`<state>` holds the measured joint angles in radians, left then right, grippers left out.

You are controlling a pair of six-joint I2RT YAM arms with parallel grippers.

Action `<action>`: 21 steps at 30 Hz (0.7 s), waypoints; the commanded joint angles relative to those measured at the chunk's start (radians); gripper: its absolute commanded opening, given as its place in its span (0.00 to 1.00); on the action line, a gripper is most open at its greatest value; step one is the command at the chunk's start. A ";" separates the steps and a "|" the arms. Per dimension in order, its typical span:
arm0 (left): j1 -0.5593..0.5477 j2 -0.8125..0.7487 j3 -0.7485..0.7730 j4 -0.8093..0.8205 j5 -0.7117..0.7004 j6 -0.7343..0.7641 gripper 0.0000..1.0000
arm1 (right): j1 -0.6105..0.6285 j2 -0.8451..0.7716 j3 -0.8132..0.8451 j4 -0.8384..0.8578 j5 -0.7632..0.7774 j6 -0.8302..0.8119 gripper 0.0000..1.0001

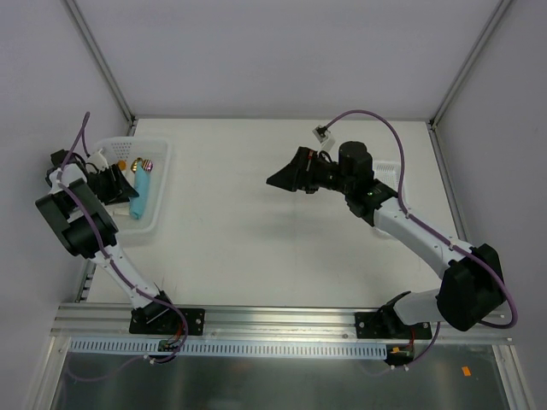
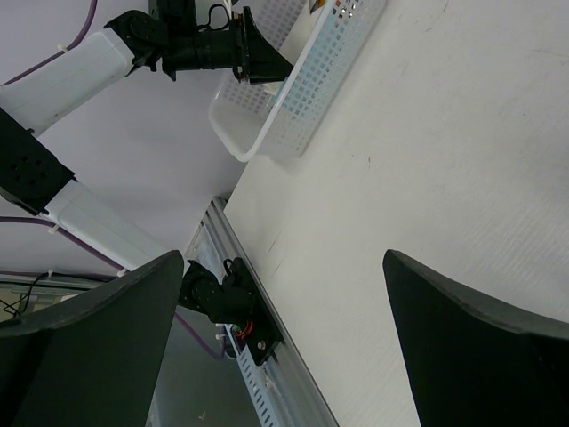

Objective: Place the utensils on the paper napkin and roll it up

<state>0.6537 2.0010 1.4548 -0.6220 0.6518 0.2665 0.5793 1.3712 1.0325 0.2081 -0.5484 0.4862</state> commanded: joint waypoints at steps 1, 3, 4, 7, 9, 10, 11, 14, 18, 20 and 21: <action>0.000 -0.087 -0.005 0.015 -0.021 0.017 0.45 | -0.006 0.003 0.003 0.066 -0.025 0.008 0.99; -0.002 -0.102 -0.002 0.019 -0.040 0.017 0.46 | -0.006 0.003 0.000 0.074 -0.025 0.008 0.99; 0.000 -0.105 -0.001 0.019 -0.052 0.016 0.46 | -0.006 0.003 -0.002 0.076 -0.027 0.009 0.99; 0.000 -0.107 0.015 0.022 -0.090 0.013 0.45 | -0.006 0.005 -0.005 0.079 -0.030 0.009 0.99; 0.000 -0.111 0.018 0.022 -0.083 0.019 0.45 | -0.010 0.006 -0.005 0.077 -0.033 0.008 0.99; 0.000 -0.114 0.015 0.022 -0.040 0.023 0.44 | -0.009 0.009 -0.005 0.079 -0.035 0.009 0.99; -0.002 -0.120 0.012 0.021 -0.006 0.031 0.42 | -0.012 0.009 -0.006 0.077 -0.039 0.009 0.99; -0.029 -0.162 -0.017 0.022 0.049 0.065 0.37 | -0.015 0.009 -0.009 0.080 -0.041 0.009 0.99; -0.087 -0.235 -0.069 0.015 0.072 0.123 0.26 | -0.016 0.012 -0.015 0.086 -0.041 0.012 0.99; -0.121 -0.248 -0.079 0.010 0.072 0.126 0.22 | -0.016 0.017 -0.017 0.093 -0.042 0.017 0.99; -0.130 -0.243 -0.080 0.010 0.068 0.125 0.21 | -0.015 0.020 -0.017 0.097 -0.044 0.018 0.99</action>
<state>0.5583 1.8149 1.3888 -0.6044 0.6708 0.3412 0.5674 1.3861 1.0161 0.2481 -0.5663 0.4938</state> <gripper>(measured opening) 0.223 0.991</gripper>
